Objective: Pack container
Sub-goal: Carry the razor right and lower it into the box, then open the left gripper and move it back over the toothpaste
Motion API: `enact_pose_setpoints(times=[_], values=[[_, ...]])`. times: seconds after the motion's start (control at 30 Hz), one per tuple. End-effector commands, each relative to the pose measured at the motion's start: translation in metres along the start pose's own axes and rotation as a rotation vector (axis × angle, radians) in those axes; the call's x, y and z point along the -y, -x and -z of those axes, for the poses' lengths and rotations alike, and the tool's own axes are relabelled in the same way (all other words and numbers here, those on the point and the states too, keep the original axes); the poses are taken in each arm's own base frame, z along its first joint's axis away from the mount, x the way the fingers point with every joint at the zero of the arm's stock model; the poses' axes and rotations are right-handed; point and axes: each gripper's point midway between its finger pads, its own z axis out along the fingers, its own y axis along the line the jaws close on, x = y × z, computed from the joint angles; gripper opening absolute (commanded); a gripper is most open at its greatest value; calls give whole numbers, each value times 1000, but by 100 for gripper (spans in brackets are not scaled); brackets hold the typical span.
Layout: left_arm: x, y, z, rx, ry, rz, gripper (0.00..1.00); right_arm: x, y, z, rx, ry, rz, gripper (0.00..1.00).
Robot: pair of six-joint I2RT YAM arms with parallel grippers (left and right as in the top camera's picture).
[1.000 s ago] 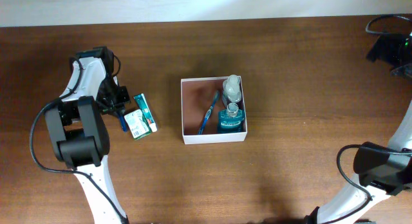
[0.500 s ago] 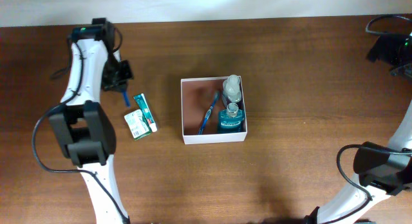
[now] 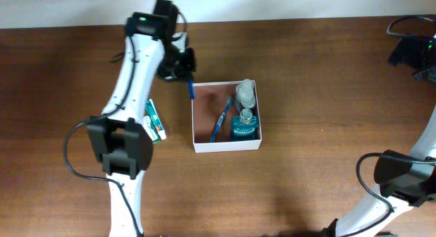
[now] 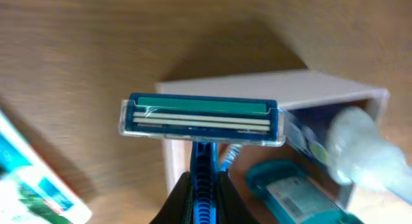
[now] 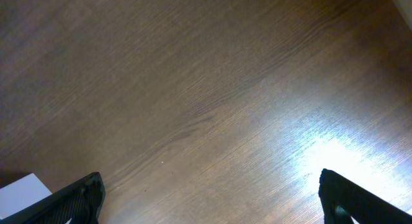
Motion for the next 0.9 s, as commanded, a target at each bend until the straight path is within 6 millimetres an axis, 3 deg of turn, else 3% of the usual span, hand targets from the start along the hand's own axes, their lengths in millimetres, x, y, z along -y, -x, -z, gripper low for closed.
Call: enact_pose_setpoints(times=[0.0,0.13,0.3,0.33,0.37,0.4,0.47,0.63,0.77,0.87], values=[[22,-8,-3,-16,-27,-30,0,3,3,10,31,7,-13,99],[39,-19,-10,-35,-9,-74,0,3,3,10,31,7,-13,99],[43,-32,-16,-71,26,-91,0,3,3,10,31,7,-13,99],[42,-35,-16,-80,29,-89,50,3,3,10,31,7,-13,99],[42,-35,-16,-80,29,-89,75,3,3,10,31,7,-13,99],[42,-35,-16,-80,29,-90,81,3,3,10,31,7,-13,99],[42,-34,-16,-79,29,-89,81,3,3,10,31,7,-13,99],[28,-29,-11,-77,33,-55,71,3,3,10,31,7,-13,99],[-5,-22,2,-81,45,27,68,2,3,10,31,7,-13,99],[-41,-14,14,-77,52,115,68,3,3,10,31,7,-13,99]])
